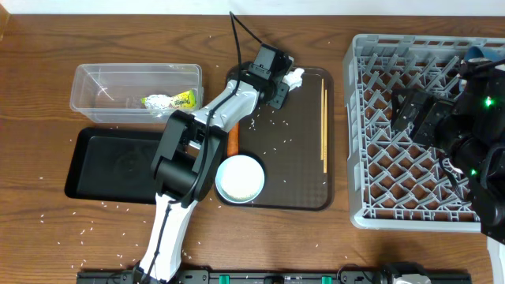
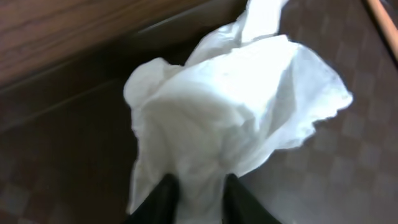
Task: Sort waste into correct bins and load items into the dishwasher rack
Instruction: 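Carry the tissue left and drop it into the clear plastic container, then grasp a wooden chopstick on the brown tray with the right gripper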
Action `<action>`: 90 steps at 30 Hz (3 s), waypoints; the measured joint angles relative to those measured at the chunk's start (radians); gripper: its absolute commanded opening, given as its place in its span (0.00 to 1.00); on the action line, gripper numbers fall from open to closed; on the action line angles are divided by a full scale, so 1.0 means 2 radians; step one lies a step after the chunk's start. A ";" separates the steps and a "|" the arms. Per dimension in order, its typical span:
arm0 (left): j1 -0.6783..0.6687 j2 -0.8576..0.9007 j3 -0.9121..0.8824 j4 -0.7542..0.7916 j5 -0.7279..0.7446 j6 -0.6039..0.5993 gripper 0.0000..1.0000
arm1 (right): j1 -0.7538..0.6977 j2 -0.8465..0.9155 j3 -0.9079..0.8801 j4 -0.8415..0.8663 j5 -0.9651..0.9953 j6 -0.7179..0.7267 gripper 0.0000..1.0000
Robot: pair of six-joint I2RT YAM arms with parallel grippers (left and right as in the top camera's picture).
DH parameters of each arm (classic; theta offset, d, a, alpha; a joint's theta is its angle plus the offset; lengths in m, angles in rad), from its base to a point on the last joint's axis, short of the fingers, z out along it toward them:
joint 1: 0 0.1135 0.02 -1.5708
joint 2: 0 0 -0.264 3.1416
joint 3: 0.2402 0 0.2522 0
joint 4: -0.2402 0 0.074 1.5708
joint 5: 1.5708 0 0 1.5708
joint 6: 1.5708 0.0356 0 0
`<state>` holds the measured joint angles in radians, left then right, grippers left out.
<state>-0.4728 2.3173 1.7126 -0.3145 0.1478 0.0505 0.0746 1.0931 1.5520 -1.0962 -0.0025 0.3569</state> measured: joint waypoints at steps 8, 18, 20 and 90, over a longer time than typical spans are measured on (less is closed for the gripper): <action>0.010 -0.031 0.000 -0.088 0.001 0.001 0.06 | 0.000 0.000 0.000 0.000 0.000 0.000 0.99; 0.110 -0.247 0.003 -0.261 -0.026 0.001 0.06 | 0.000 0.000 0.000 0.020 0.001 0.000 0.99; 0.144 -0.269 0.005 -0.286 -0.039 0.001 0.06 | 0.000 0.000 0.000 0.023 0.001 0.001 0.99; 0.245 -0.565 0.012 -0.472 0.097 -0.026 0.98 | 0.139 0.528 0.000 0.127 0.001 0.017 0.23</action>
<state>0.0181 1.1873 1.7363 -1.2575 0.3412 -0.0010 0.3523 2.1487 1.5528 -0.8413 -0.0002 0.3904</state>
